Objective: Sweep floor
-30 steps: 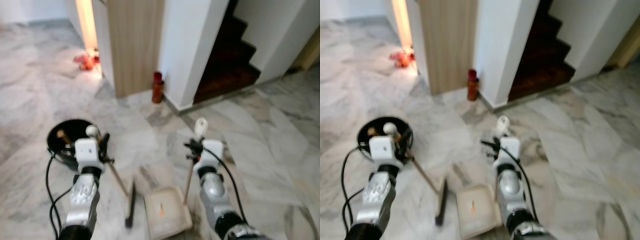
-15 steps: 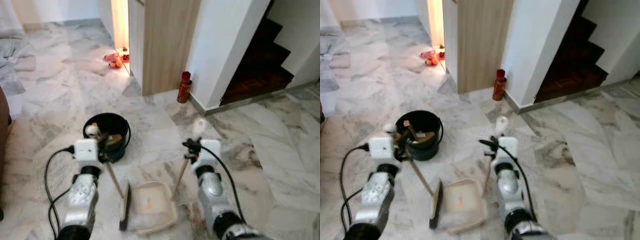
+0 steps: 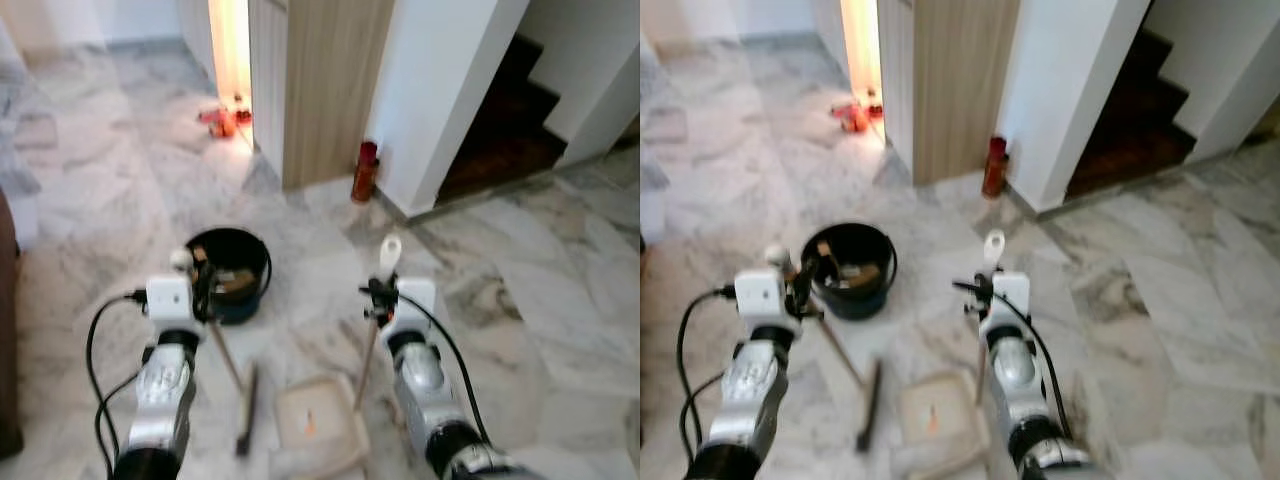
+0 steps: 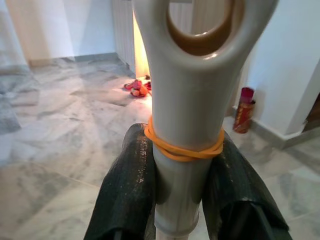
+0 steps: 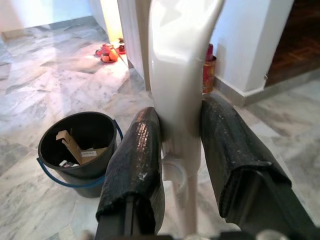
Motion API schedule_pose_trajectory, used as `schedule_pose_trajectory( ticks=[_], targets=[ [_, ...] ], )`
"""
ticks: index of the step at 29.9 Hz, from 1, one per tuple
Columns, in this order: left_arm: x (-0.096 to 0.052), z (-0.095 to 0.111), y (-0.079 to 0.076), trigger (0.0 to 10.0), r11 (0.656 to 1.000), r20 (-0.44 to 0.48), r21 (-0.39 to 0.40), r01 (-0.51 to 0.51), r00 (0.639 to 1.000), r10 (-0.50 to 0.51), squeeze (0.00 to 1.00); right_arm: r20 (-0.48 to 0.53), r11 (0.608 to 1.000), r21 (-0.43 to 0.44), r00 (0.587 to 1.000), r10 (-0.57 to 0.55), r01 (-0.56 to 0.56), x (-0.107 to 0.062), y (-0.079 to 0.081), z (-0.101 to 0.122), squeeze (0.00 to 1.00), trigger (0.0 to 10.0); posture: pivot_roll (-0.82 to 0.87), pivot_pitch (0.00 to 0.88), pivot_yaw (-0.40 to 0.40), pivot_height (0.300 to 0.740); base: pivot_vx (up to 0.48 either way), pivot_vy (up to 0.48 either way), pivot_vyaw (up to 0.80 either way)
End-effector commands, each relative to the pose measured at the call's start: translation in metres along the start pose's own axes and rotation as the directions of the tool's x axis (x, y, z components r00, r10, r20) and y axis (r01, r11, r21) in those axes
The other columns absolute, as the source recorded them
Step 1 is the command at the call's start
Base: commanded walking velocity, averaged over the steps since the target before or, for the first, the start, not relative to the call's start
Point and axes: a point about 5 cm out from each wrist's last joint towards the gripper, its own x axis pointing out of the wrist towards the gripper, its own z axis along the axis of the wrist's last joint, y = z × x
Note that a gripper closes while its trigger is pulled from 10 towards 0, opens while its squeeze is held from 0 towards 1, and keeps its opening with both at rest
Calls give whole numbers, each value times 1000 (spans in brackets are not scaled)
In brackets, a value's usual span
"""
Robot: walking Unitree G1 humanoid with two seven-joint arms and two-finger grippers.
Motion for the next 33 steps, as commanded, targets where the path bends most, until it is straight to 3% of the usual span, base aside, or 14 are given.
schedule_pose_trajectory(
  ticks=[1,9,24,33],
  targets=[
    [1,3,-8,10000,1000,24,-8,18,1000,-18,0,33,1000,4,999,-17,17,3,-5,7,0,10000,19,34,-83,740,0,319,0],
    [1,3,-7,10000,1000,25,-7,19,1000,-18,0,33,1000,8,999,-12,12,2,-3,7,0,10000,20,29,-82,740,0,309,0],
    [1,2,-8,10000,1000,14,-6,25,1000,-25,0,32,1000,19,999,-11,11,4,-3,8,0,10000,22,24,-82,740,0,0,0],
    [0,-9,-18,10000,991,-111,-41,128,985,-132,0,25,1000,21,1000,-14,13,4,-3,8,0,10000,25,32,-80,740,0,0,0]
  ],
)
